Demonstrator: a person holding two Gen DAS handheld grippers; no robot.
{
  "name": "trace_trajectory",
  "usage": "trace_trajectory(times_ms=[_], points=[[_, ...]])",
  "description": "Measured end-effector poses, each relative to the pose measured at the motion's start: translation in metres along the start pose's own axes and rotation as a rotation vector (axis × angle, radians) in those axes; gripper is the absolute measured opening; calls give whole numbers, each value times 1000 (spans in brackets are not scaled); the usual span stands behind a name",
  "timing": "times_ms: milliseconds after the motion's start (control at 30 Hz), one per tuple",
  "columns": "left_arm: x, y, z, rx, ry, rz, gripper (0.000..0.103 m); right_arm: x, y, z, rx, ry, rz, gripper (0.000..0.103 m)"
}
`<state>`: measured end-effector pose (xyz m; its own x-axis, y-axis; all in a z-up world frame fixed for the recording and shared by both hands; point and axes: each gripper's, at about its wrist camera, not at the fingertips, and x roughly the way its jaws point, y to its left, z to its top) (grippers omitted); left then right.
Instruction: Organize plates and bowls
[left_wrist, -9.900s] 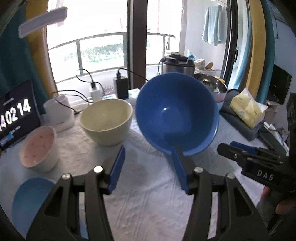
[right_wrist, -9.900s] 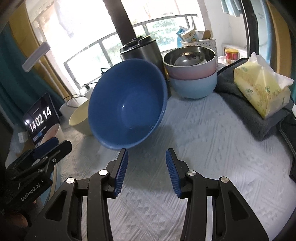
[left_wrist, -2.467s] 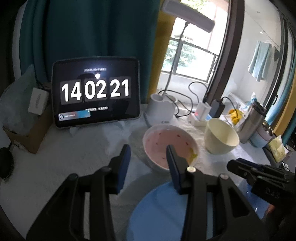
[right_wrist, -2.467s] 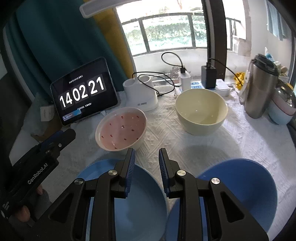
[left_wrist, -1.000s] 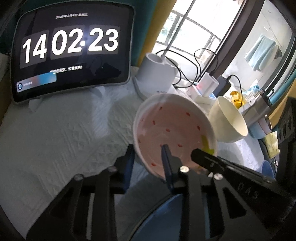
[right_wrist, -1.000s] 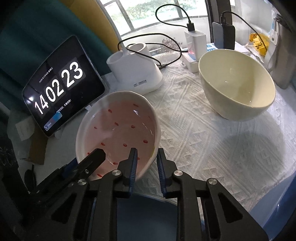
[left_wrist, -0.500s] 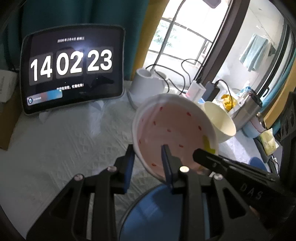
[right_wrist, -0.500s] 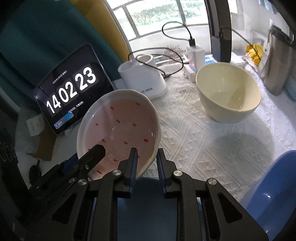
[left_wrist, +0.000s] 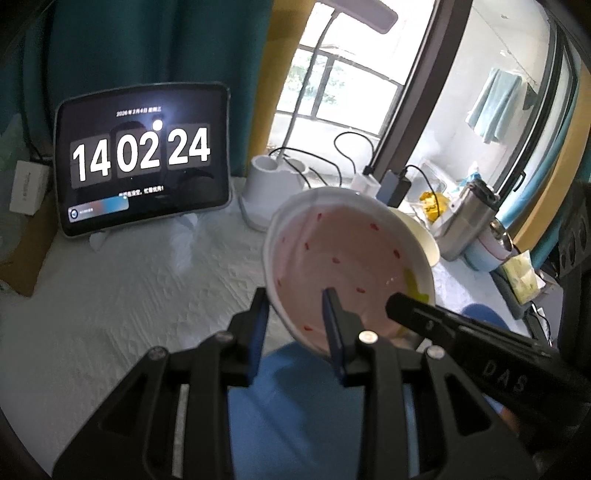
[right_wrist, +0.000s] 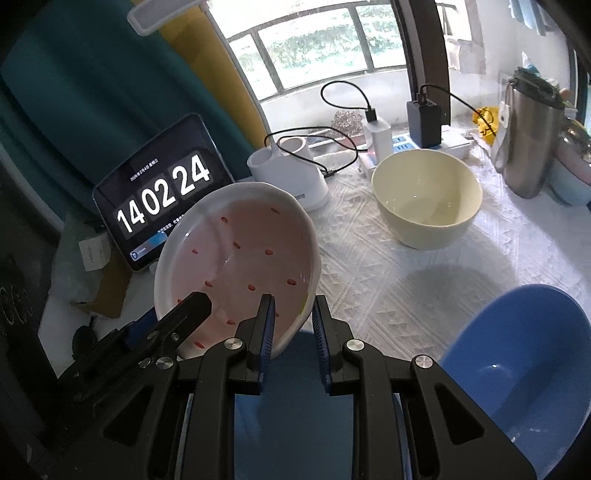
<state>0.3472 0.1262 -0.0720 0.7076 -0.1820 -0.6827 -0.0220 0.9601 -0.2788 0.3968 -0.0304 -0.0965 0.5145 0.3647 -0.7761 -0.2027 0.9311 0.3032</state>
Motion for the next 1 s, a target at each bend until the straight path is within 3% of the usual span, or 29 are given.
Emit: trace_trajectory(times_ms=[1000], points=[[-42,-82,-30,79,-20,-46,30,-83,-49,-35,58,-91,1,22]])
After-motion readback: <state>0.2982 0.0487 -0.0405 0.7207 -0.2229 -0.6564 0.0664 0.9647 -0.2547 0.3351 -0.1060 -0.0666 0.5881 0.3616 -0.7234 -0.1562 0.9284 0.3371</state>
